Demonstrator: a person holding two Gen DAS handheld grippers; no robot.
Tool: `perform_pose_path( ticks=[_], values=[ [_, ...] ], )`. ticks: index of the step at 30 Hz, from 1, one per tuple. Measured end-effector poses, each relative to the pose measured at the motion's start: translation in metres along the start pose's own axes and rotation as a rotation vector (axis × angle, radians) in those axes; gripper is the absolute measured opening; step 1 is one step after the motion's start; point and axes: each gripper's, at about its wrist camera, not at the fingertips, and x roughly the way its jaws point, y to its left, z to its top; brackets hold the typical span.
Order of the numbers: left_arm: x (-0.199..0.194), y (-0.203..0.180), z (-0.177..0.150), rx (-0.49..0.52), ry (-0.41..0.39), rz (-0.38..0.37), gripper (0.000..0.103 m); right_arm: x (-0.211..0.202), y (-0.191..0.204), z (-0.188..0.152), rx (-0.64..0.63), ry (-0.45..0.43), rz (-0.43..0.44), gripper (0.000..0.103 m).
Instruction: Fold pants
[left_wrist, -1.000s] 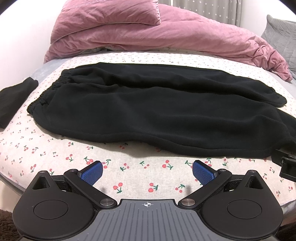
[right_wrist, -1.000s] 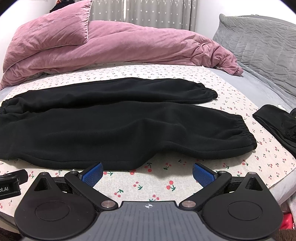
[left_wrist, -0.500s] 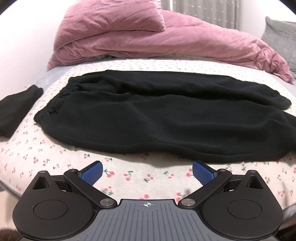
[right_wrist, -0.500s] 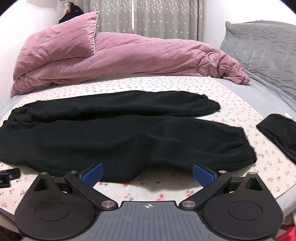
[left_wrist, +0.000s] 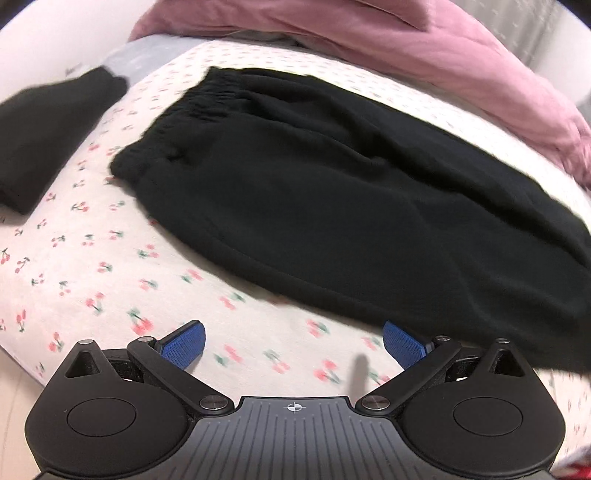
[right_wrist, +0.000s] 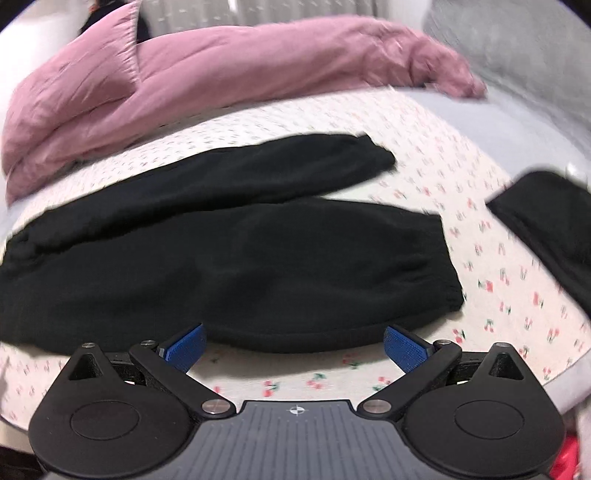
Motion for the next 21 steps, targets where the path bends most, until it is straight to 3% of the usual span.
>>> perform_pose_path(
  ticks=[7,12,14,16,17,18,19,20,21],
  values=[
    [0.006,0.059,0.008,-0.215,-0.100,-0.090,0.101,0.026,-0.047,-0.012,0.268,0.083,0.026,0.096],
    [0.011,0.074,0.018,-0.302,-0.186,-0.060,0.091,0.032,-0.055,-0.007,0.371,0.021,0.043,0.096],
    [0.014,0.077,0.020,-0.332,-0.207,-0.052,0.080,0.035,-0.061,-0.006,0.424,-0.013,0.045,0.094],
    [0.017,0.077,0.022,-0.356,-0.219,-0.054,0.071,0.036,-0.063,-0.004,0.479,-0.045,0.034,0.085],
    [0.019,0.078,0.024,-0.354,-0.221,-0.067,0.061,0.036,-0.064,-0.003,0.500,-0.062,0.032,0.081],
    [0.020,0.082,0.024,-0.351,-0.221,-0.086,0.051,0.036,-0.065,-0.002,0.521,-0.073,0.028,0.074],
    [0.022,0.082,0.025,-0.357,-0.205,-0.117,0.035,0.037,-0.066,-0.002,0.544,-0.078,0.021,0.066],
    [0.023,0.081,0.023,-0.365,-0.185,-0.138,0.027,0.037,-0.070,-0.002,0.562,-0.087,0.015,0.062],
    [0.025,0.081,0.021,-0.369,-0.173,-0.148,0.023,0.038,-0.071,-0.002,0.577,-0.093,0.010,0.050]
  ],
)
